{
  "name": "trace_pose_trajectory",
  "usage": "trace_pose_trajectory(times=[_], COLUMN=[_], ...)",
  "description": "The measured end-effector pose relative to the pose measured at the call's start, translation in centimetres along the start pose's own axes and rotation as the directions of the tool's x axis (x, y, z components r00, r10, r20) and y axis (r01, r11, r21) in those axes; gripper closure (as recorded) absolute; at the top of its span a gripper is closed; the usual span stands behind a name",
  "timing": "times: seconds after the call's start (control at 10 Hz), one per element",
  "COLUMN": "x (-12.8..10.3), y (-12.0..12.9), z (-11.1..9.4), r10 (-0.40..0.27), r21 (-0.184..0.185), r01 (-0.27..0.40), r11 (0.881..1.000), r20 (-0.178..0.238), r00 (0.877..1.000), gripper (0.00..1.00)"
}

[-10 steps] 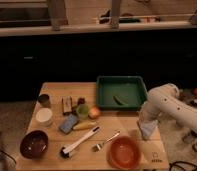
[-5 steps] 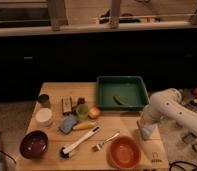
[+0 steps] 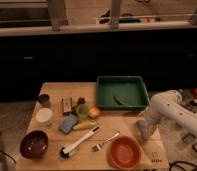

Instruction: Place towel in purple bowl

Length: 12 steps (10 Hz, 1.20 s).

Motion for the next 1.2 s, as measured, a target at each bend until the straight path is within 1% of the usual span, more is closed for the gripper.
trace_pose_trajectory(times=[0.1, 0.5, 0.7, 0.8, 0.9, 1.1, 1.2], x=[0.2, 1.1, 1.3, 1.4, 1.5, 1.6, 1.7], y=[0.1, 0.6, 0.7, 0.9, 0.9, 1.1, 1.1], z=[0.2, 0.8, 1.4, 1.7, 2.1, 2.6, 3.1], r10=[-0.011, -0.057, -0.088, -0.094, -0.106, -0.117, -0.126], r21=[0.000, 0.022, 0.019, 0.011, 0.002, -0.015, -0.032], r01=[0.011, 0.057, 0.087, 0.094, 0.106, 0.118, 0.128], r11=[1.000, 0.998, 0.996, 0.996, 0.994, 0.993, 0.991], r20=[0.005, 0.026, 0.040, 0.043, 0.048, 0.056, 0.064], r00=[1.000, 0.998, 0.995, 0.995, 0.993, 0.991, 0.990], gripper=[0.20, 0.20, 0.20, 0.23, 0.36, 0.52, 0.65])
